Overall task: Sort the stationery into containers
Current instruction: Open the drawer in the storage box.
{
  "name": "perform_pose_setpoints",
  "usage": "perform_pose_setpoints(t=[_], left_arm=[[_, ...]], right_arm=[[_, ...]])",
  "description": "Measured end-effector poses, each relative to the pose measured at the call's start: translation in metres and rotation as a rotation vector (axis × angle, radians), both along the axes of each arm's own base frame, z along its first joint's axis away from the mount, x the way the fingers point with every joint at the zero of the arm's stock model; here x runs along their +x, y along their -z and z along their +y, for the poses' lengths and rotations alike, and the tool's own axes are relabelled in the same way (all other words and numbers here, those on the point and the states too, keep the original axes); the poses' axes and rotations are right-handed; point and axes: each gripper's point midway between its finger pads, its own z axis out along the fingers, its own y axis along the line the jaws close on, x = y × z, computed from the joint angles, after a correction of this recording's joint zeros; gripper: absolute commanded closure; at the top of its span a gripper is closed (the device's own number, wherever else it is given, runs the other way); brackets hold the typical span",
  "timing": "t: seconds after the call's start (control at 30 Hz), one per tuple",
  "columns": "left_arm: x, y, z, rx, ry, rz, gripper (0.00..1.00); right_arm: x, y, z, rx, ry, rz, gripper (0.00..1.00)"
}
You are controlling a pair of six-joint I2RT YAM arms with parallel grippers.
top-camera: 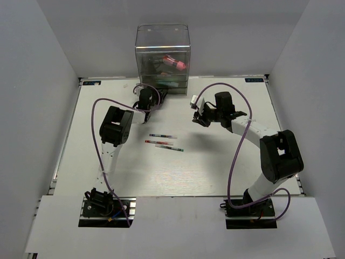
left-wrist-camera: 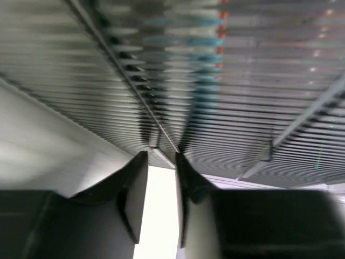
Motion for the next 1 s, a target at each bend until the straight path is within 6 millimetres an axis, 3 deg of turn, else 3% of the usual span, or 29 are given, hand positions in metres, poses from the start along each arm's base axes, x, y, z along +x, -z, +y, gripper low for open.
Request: perform_pose_setpoints(t=[0.2,0.5,0.87,1.0], left_arm=[[0.001,-0.008,-0.001,-0.024,-0.005,-0.027,1.0],[-0.008,-0.006,0.008,-0.056,-0.041,-0.054,1.0],[-0.057,-0.005,0.016,-0.024,-0.014,-0.004,1.0],[-0.067,-0.005,0.017,0.016,-0.006,0.061,1.0]], right_arm=[[-0.001,0.0,0.001,0.001,-0.009,-0.003,0.73],[-0.002,0.0,0.002,0.004,-0.017,-0.003,0.7],[-0.013,0.004,0.003,0.003,-0.063,0.027,0.64],[-0.017,0.006,0.004,0.003,-0.072,0.046,0.63]])
